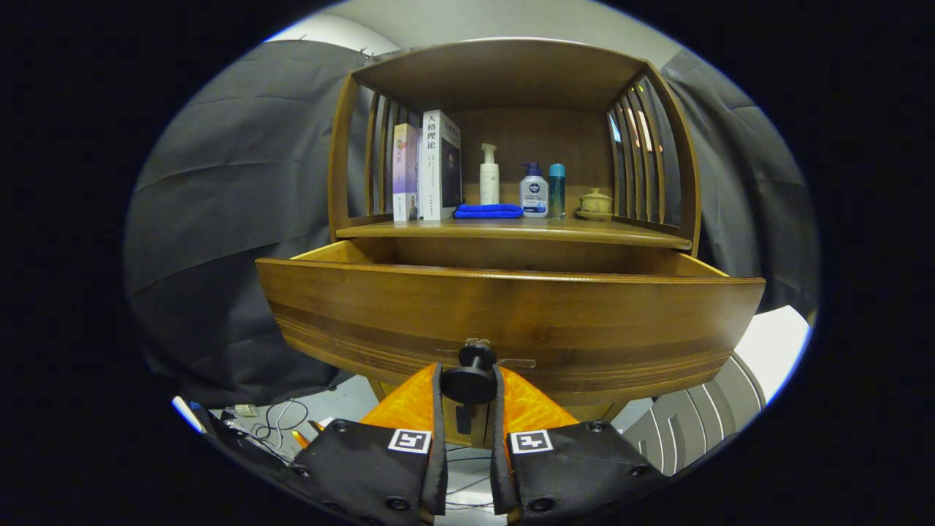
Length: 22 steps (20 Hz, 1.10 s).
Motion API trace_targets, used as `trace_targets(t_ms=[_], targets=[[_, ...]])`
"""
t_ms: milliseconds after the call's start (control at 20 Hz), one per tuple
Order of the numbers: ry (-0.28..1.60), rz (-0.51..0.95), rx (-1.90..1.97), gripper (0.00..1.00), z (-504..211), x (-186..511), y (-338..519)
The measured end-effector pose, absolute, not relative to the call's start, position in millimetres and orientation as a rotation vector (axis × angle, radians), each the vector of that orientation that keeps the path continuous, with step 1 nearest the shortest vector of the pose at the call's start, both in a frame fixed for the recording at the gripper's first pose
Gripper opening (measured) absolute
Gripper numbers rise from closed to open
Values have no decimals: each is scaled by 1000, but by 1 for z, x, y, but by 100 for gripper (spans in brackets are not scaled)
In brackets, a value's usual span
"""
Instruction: Pull open the drawer, take out the items inside it, and place them on the countertop above the cabinet.
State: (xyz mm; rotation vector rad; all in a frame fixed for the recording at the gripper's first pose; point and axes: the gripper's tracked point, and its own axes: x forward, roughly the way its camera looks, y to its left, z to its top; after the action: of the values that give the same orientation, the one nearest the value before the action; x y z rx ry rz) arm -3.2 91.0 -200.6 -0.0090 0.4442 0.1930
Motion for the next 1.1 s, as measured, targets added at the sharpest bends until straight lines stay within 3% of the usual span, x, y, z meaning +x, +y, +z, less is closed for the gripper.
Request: trace_targets(t_ms=[800, 1100], targets=[[427, 262, -13, 26, -198, -68, 101], [253, 266, -42, 52, -153, -59, 101]])
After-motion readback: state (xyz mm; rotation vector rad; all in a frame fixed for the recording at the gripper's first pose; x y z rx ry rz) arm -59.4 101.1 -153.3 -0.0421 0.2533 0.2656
